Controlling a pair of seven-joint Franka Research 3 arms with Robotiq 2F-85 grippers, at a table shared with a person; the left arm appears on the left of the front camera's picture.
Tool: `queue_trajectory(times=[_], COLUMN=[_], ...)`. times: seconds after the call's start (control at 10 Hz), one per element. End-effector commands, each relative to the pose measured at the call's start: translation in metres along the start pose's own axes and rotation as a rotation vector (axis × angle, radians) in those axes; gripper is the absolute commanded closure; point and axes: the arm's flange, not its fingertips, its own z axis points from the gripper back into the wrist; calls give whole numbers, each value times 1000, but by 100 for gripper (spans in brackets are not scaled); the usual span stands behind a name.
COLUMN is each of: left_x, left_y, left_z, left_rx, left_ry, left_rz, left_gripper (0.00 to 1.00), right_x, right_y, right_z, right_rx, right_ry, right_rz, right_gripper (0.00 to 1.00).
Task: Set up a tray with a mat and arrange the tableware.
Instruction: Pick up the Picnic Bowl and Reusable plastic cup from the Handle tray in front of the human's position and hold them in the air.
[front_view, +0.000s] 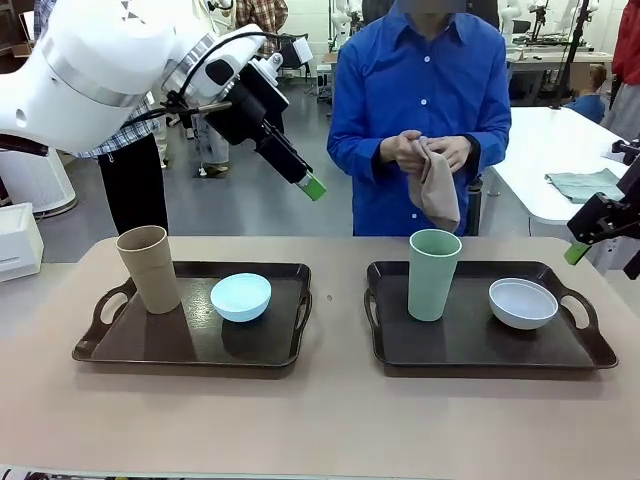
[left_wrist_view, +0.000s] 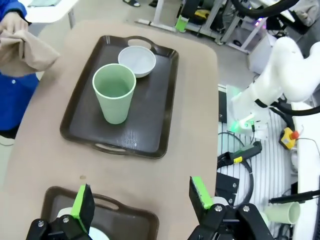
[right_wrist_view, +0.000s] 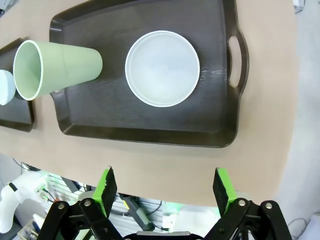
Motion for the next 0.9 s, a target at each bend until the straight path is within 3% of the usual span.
queue_trajectory(times=[0.0, 0.1, 0.4, 0.6, 0.8], left_x=[-7, 0, 14, 0, -14], left_y=[-1, 0, 33, 42, 56], left_z=[-1, 0, -25, -53, -89], left_rx=[4, 0, -149, -195, -244], left_ry=[20, 0, -94, -116, -198], left_rz=[-10, 0, -366, -477, -451], left_gripper=[0, 0, 0, 0, 0], right_x=[0, 17, 49, 60, 70], right_y=[-2, 10, 23, 11, 1], right_z=[0, -7, -31, -47, -61], right_rx=[0, -34, -74, -107, -107], right_ry=[-1, -2, -8, -9, -17], right_rz=[-4, 10, 7, -38, -67], right_gripper=[0, 0, 0, 0, 0])
